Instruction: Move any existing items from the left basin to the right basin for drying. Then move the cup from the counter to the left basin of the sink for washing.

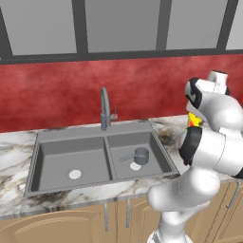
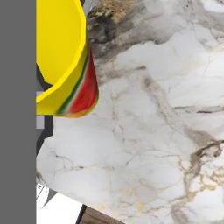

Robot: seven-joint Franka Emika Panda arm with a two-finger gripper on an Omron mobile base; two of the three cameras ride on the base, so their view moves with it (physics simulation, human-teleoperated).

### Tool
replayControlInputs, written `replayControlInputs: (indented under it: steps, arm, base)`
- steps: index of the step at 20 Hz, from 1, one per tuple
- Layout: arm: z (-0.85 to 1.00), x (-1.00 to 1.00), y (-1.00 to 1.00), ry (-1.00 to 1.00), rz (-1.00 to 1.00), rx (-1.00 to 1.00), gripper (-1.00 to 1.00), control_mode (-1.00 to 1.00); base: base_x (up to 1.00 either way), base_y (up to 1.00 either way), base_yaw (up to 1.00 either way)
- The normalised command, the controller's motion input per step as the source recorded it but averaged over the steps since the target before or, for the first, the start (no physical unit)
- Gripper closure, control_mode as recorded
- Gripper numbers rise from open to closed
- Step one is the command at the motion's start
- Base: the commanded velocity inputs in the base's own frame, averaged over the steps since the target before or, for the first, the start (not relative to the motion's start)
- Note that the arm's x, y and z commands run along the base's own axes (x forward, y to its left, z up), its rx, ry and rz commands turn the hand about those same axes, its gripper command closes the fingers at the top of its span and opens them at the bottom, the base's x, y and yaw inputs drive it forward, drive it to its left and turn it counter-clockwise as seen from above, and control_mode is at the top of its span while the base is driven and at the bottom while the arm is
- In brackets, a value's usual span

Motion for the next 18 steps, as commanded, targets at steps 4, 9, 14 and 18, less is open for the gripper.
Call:
replayControlInputs:
  steps: [4, 9, 14, 18]
  arm:
    - [0.07, -0.31, 0.59, 0.00, 0.00, -0.02, 1.00, -1.00]
    - [0.02, -0.29, 0.65, 0.00, 0.00, -0.01, 1.00, -1.00]
    - [0.00, -0.17, 0.69, 0.00, 0.01, 0.00, 1.00, -1.00]
    - [0.00, -0.11, 0.66, 0.00, 0.05, 0.00, 1.00, -1.00]
  base:
    - [0.00, 0.00, 0.00]
    - [0.00, 0.00, 0.00]
    - [0.00, 0.00, 0.00]
    - [0.00, 0.00, 0.00]
